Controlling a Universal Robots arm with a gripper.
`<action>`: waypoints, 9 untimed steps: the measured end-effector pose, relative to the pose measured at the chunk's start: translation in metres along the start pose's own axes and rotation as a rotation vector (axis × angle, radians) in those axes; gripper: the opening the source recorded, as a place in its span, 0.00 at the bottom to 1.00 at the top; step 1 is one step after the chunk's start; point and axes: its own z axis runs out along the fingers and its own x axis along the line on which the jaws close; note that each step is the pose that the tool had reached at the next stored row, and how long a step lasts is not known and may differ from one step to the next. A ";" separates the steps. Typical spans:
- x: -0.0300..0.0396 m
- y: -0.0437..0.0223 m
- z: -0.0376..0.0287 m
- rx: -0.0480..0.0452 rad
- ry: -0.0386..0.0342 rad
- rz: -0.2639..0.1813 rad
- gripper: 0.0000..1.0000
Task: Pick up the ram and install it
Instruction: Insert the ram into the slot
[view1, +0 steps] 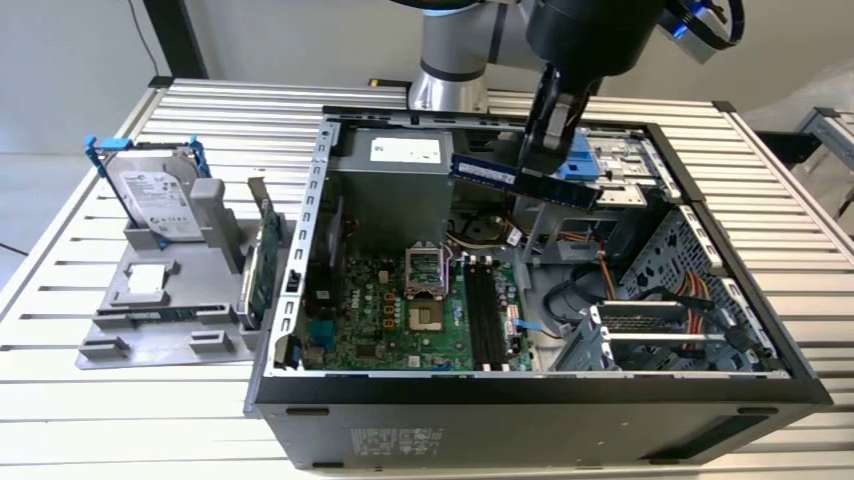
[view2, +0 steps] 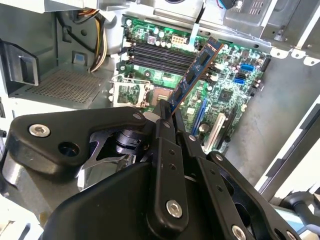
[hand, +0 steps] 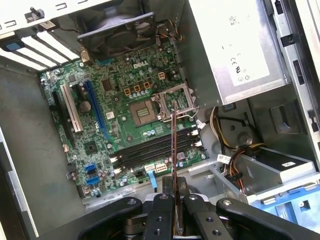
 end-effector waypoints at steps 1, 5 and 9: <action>0.0000 0.0000 0.0000 0.0001 -0.0001 0.005 0.00; 0.0001 0.0000 0.0000 0.0005 -0.0010 0.025 0.00; 0.0007 -0.0002 0.0000 0.0008 -0.0017 0.043 0.00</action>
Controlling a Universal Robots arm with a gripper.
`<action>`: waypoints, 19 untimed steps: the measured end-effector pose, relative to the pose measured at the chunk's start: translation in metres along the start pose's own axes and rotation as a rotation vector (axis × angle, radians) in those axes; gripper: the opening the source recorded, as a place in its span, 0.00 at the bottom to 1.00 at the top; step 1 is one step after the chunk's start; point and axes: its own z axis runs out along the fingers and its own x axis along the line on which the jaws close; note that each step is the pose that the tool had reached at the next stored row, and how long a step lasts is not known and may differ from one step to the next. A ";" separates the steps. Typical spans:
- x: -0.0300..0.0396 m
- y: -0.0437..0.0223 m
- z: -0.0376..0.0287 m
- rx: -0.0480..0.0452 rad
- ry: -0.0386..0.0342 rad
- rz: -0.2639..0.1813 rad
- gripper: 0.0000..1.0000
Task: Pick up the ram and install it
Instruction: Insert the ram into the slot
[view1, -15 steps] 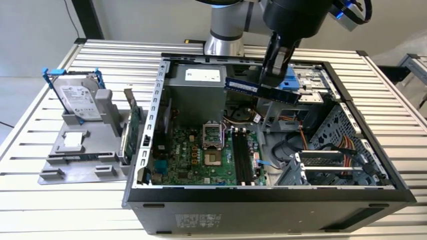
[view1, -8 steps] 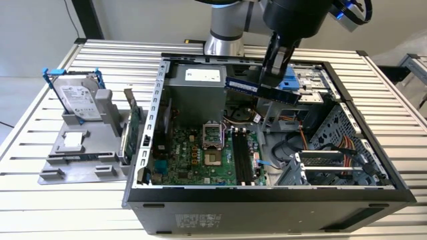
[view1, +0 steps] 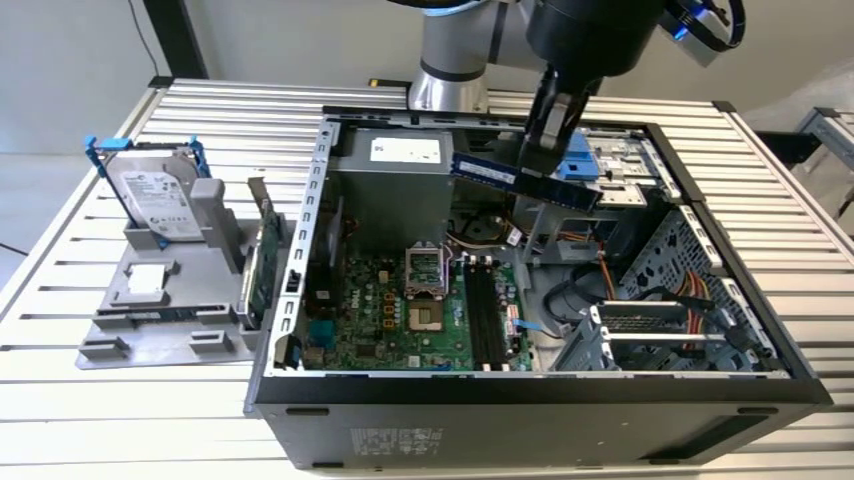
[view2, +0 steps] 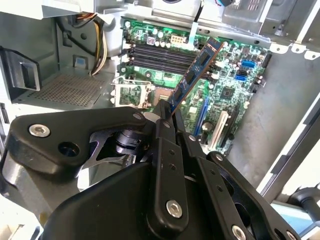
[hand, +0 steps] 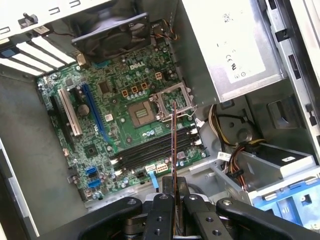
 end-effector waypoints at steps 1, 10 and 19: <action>0.0002 -0.0002 0.0000 0.0001 -0.0002 0.003 0.00; 0.0043 -0.0036 -0.0002 -0.0001 -0.0013 0.035 0.00; 0.0085 -0.0060 -0.0004 0.0004 -0.0030 0.080 0.00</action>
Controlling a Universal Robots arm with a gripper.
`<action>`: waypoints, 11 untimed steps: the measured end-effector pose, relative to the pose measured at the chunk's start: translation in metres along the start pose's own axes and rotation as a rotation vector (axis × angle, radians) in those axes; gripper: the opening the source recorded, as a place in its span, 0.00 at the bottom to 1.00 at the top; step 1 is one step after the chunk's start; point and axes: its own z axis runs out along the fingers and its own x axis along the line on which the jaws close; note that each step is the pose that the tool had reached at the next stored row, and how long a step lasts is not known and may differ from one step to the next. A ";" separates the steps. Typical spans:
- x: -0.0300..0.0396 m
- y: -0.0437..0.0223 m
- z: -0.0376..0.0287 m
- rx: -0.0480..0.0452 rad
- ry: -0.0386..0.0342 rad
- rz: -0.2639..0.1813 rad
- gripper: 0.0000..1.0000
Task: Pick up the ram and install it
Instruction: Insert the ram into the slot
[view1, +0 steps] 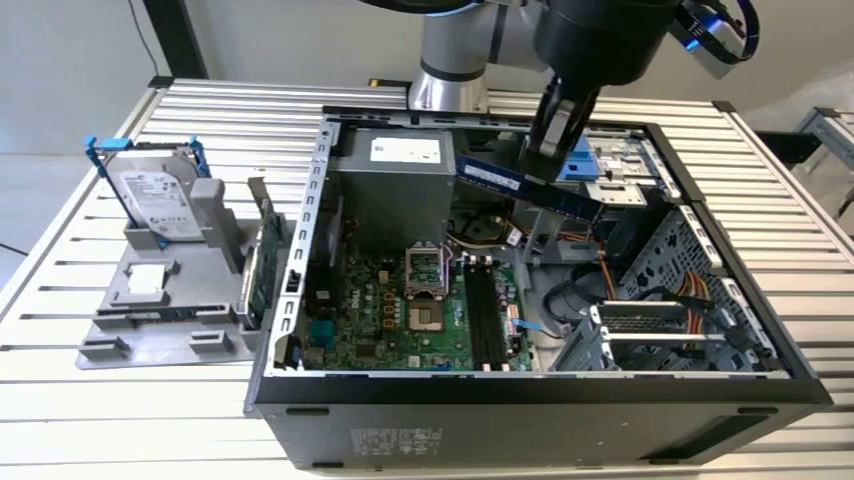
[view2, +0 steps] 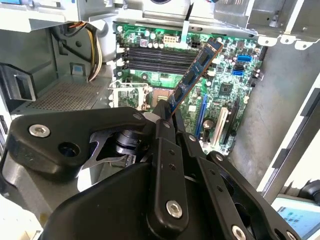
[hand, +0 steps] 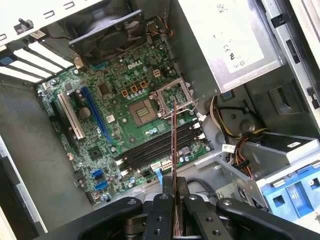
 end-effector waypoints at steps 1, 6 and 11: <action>0.0004 -0.0003 0.0000 0.0001 -0.0002 0.005 0.00; 0.0024 -0.0017 -0.0001 0.0004 -0.0012 0.031 0.00; 0.0042 -0.0030 -0.0002 0.0008 -0.0023 0.055 0.00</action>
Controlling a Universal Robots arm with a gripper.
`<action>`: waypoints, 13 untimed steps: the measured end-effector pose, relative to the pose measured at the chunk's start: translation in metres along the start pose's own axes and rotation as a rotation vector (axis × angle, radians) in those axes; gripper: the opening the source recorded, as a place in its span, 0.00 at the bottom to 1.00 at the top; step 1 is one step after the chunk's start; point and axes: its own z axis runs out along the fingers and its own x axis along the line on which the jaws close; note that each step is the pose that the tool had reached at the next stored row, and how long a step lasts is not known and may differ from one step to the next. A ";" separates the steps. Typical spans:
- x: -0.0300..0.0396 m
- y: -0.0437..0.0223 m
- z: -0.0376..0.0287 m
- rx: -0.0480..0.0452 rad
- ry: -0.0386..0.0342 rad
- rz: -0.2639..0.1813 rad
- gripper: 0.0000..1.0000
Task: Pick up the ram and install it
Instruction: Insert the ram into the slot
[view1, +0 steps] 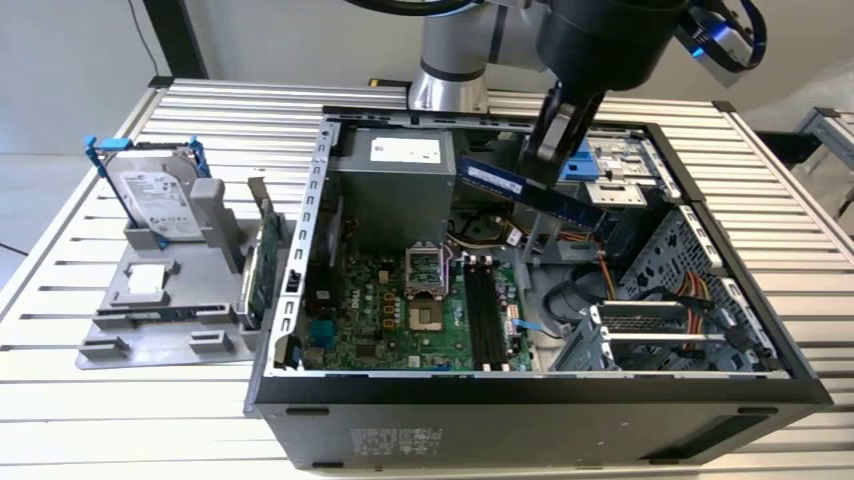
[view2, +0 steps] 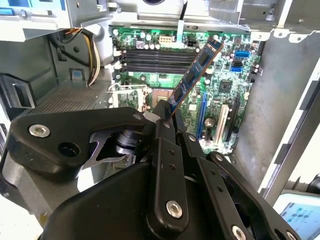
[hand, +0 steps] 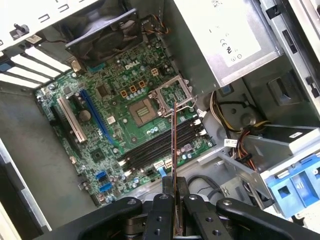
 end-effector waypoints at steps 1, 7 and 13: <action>0.0003 -0.0002 0.0000 0.0001 -0.0002 0.005 0.00; 0.0021 -0.0016 -0.0001 0.0006 -0.0016 0.036 0.00; 0.0034 -0.0029 -0.0002 0.0010 -0.0027 0.065 0.00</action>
